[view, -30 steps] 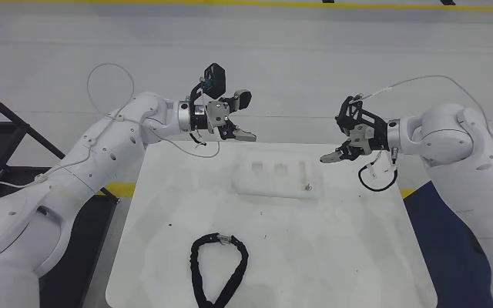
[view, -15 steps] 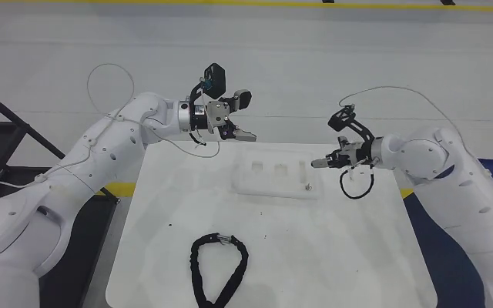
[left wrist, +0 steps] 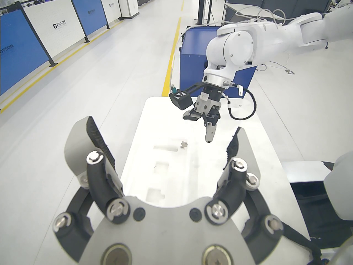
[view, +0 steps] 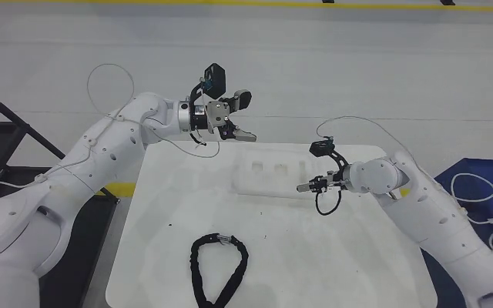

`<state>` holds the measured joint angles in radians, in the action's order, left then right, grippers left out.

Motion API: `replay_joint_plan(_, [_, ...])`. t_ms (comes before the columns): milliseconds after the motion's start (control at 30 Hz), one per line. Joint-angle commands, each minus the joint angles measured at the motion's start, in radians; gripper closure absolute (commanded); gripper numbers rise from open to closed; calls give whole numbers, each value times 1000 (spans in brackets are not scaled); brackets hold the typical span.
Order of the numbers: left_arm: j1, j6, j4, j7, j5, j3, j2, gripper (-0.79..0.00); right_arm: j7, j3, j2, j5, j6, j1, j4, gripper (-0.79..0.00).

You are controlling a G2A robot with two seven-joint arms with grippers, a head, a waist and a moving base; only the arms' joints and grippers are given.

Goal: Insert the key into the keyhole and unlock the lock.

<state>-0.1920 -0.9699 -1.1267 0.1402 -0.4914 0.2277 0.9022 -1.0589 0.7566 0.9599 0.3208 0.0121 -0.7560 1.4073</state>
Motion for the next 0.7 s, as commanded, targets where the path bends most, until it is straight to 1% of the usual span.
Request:
replay_joint_plan(0, [0,0,0,0,0,0,0,-785,17,-17,11,1,33,0,-11,-785])
replay_joint_plan(200, [0,0,0,0,0,0,0,-785,79,-69,49,-17,68,9,-70,-785])
replay_joint_plan(333, [0,0,0,0,0,0,0,-785,92,-103,75,-17,84,29,-114,-785])
replay_joint_plan(433, [0,0,0,0,0,0,0,-785,80,-126,94,-20,86,46,-146,-785])
replay_joint_plan(667, [0,0,0,0,0,0,0,-785,99,-155,128,-22,66,71,-217,-785])
